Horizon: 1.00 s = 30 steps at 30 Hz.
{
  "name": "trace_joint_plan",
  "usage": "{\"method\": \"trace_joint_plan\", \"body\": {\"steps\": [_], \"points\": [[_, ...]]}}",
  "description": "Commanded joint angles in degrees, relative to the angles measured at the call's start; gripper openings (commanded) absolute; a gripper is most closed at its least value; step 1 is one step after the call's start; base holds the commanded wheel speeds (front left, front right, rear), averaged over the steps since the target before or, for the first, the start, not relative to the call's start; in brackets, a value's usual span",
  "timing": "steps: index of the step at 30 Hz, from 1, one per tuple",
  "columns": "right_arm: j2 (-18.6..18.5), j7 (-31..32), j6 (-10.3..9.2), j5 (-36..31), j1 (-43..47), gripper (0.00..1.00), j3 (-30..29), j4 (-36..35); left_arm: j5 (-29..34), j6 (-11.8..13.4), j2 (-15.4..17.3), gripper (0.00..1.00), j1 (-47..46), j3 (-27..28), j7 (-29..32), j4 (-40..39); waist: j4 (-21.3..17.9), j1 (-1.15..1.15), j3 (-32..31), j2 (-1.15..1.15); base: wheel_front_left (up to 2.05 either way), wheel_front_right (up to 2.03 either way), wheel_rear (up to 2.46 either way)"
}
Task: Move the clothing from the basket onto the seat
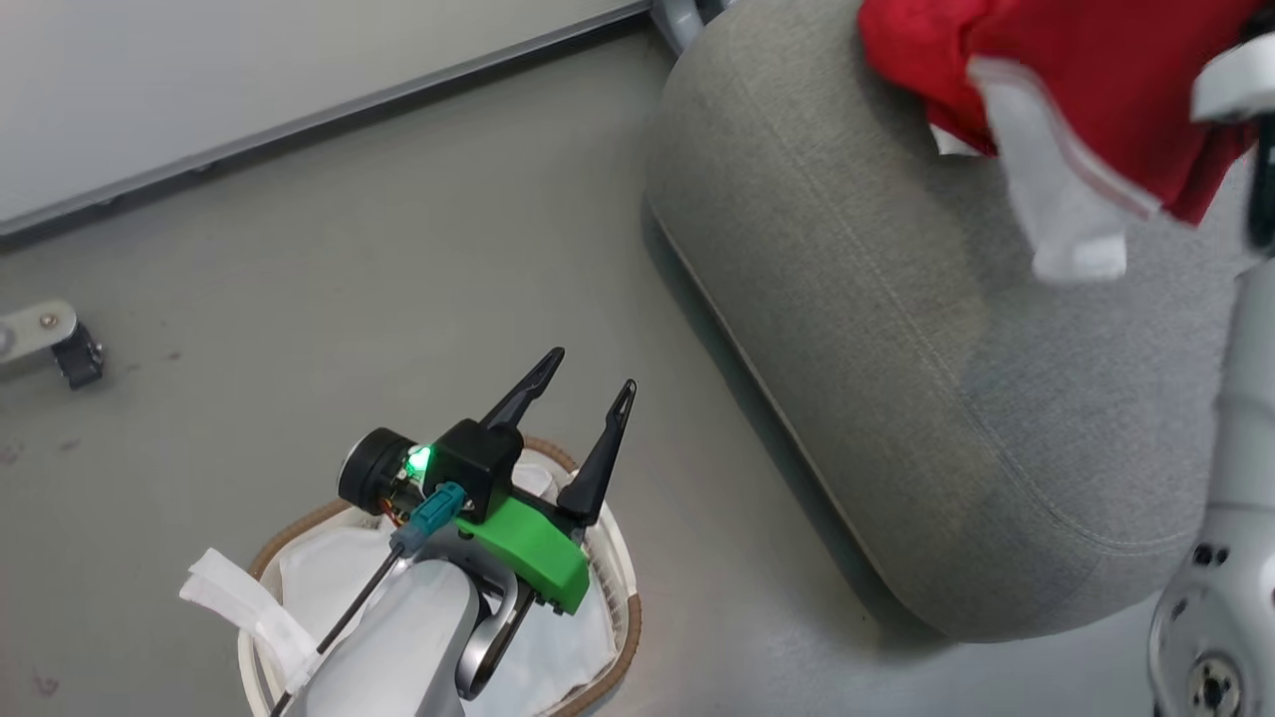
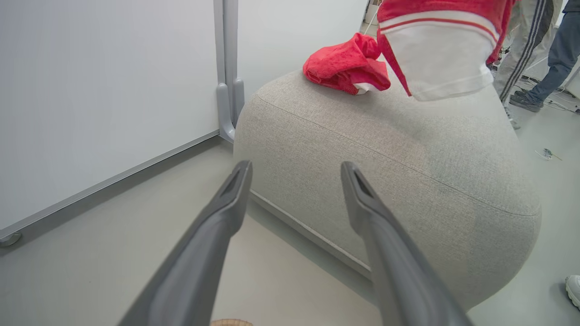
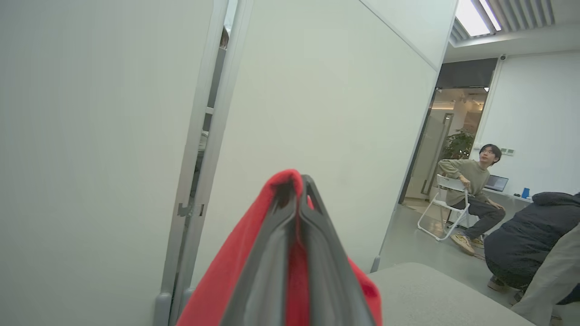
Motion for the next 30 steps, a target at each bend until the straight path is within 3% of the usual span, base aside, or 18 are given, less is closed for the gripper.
{"method": "trace_joint_plan", "body": {"steps": [1,8,15,30], "points": [[-0.6,-0.1,-0.08,-1.0,-2.2,0.00,-1.6,-0.4,0.3,-0.2,0.5,1.00,-1.0,0.2,0.0,-0.3,2.9,0.00,3.0,0.00,0.00,0.00,0.00],[-5.4,-0.1,-0.08,-5.3,-9.9,0.00,-10.1,2.1,1.1,-0.2,0.7,1.00,-2.9,-0.8,0.0,-1.4,7.2,0.00,7.8,0.00,0.00,0.00,0.00],[-9.5,-0.1,-0.08,-7.5,-9.1,0.00,-17.2,6.3,1.7,-0.2,1.2,1.00,-5.2,-1.3,0.0,-2.0,10.8,0.00,12.5,0.00,0.00,0.00,0.00],[-6.5,-0.1,-0.08,-13.3,-2.9,0.00,-24.0,17.4,2.5,0.3,2.2,1.00,-5.2,-0.2,0.0,-2.3,11.1,0.00,16.8,0.00,0.00,0.00,0.00]]}}
